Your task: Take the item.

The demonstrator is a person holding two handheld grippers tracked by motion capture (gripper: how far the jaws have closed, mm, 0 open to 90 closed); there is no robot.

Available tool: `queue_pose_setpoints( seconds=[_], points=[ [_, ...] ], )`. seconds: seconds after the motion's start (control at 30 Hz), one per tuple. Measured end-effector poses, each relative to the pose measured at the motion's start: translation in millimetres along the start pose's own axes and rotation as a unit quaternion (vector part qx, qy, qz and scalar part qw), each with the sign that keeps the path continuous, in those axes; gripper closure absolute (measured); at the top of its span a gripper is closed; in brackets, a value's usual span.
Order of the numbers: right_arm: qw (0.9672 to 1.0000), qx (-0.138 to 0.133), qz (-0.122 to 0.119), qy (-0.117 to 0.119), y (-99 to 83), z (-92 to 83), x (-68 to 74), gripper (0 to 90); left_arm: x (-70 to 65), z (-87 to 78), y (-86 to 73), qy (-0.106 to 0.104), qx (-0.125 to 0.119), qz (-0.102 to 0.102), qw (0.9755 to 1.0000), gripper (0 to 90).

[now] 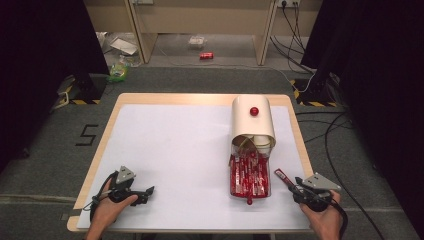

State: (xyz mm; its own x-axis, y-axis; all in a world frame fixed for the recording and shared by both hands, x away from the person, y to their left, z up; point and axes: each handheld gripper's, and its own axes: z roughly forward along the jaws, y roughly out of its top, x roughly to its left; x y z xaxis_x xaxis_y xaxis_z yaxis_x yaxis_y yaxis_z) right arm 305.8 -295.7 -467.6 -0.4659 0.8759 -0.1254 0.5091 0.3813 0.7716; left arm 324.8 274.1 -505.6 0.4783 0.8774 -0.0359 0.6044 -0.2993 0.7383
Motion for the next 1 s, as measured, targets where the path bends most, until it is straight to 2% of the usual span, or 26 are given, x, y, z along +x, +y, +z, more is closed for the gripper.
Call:
queue_pose_setpoints(
  seconds=[0.03,0.3,0.67,1.0],
  points=[
    [1.0,-0.01,0.001,-0.001,0.8,-0.8,0.7,55.9,0.0,0.0,0.0,0.0,0.0,0.0,1.0,4.7],
    [0.9991,-0.041,0.008,0.002,4.0,-7.0,5.8,48.9,0.0,0.0,0.0,0.0,0.0,0.0,1.0,4.8],
    [0.9985,-0.054,0.008,0.009,4.6,-11.4,12.4,44.9,0.1,0.0,0.0,0.0,0.0,0.0,1.0,4.7],
    [0.9979,-0.061,0.002,0.022,7.7,-13.9,24.4,43.8,0.3,-0.1,0.0,-0.001,0.0,-0.001,1.0,4.8]
  ],
)
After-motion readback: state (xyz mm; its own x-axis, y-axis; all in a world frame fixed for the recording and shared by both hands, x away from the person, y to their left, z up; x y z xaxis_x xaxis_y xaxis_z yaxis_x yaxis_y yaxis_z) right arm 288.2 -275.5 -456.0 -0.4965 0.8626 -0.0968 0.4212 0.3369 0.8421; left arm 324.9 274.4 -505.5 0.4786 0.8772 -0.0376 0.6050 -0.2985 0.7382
